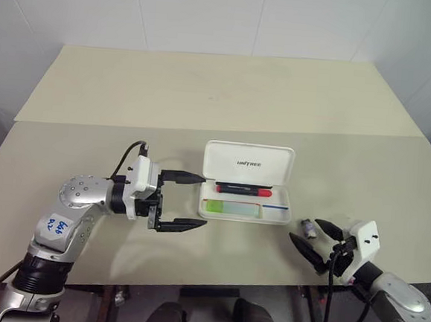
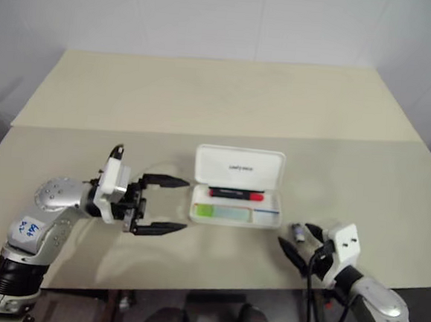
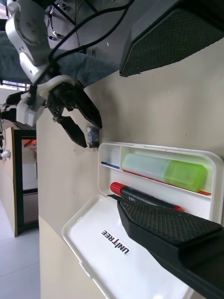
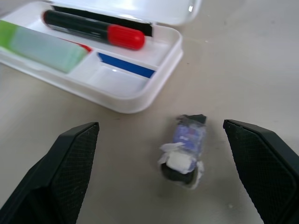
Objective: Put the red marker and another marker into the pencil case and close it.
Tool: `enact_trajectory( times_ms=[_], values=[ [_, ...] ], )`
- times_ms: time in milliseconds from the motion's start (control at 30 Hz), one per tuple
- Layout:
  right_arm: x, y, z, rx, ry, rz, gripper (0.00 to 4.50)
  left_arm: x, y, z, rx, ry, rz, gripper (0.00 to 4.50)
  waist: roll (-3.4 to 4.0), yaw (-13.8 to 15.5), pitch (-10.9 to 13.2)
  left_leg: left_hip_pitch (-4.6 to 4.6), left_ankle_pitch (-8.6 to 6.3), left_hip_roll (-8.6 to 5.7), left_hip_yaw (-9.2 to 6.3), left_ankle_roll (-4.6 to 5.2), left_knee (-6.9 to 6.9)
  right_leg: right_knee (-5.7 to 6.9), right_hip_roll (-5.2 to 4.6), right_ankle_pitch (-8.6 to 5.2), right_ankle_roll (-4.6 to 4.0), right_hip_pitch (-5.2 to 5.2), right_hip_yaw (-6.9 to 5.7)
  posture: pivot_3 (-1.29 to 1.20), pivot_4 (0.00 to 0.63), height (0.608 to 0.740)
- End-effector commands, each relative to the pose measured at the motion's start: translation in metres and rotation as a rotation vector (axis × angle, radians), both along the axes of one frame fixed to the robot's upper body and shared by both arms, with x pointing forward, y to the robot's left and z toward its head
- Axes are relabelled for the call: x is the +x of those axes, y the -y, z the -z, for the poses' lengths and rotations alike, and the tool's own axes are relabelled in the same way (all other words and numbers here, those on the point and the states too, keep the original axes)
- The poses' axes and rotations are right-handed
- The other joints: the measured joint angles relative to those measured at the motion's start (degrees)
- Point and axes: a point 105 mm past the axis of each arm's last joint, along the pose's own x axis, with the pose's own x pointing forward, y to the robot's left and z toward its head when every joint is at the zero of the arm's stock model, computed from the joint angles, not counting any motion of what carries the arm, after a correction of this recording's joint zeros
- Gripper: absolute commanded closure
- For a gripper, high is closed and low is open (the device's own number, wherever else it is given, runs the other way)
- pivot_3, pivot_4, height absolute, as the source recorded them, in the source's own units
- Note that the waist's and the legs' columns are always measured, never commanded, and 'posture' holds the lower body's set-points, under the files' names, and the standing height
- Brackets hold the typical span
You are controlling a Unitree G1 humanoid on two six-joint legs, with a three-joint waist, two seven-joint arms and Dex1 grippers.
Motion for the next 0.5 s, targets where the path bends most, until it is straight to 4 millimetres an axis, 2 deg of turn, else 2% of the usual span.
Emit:
enact_trajectory(
  times_ms=[33, 133, 433, 500],
  values=[
    [0.005, 0.001, 0.006, -0.019, 0.025, 0.04, 0.0, -0.003, -0.001, -0.015, -0.009, 0.057, 0.007, 0.01, 0.0, 0.0, 0.0, 0.0, 0.0, 0.01, -0.01, 0.0, -0.01, 0.01, 0.01, 0.0, 0.0, -0.01, -0.01, 0.0, 0.15, 0.74],
    [0.009, 0.007, 0.011, -0.037, 0.039, 0.078, 0.66, -0.003, -0.002, -0.017, -0.005, 0.065, 0.0, 0.0, -0.06, -0.2, 0.0, 0.02, 0.0, 0.0, 0.01, 0.0, -0.04, 0.02, 0.02, 0.0, -0.01, -0.02, 0.01, 0.0, 0.15, 0.74],
    [0.015, 0.017, 0.005, -0.08, 0.096, 0.089, 3.99, 0.0, -0.004, -0.02, -0.007, 0.085, -0.017, 0.0, -0.06, -0.1, -0.1, 0.06, 0.0, 0.04, 0.02, 0.0, -0.03, 0.05, 0.08, -0.02, -0.03, -0.02, 0.05, 0.0, 0.15, 0.74],
    [0.017, 0.02, 0.001, -0.094, 0.106, 0.083, 4.1, 0.001, -0.002, -0.02, -0.013, 0.09, -0.015, 0.0, -0.07, -0.1, -0.1, 0.06, 0.0, 0.03, 0.03, 0.0, -0.02, 0.05, 0.07, -0.02, -0.03, -0.02, 0.07, 0.0, 0.15, 0.74]
  ],
)
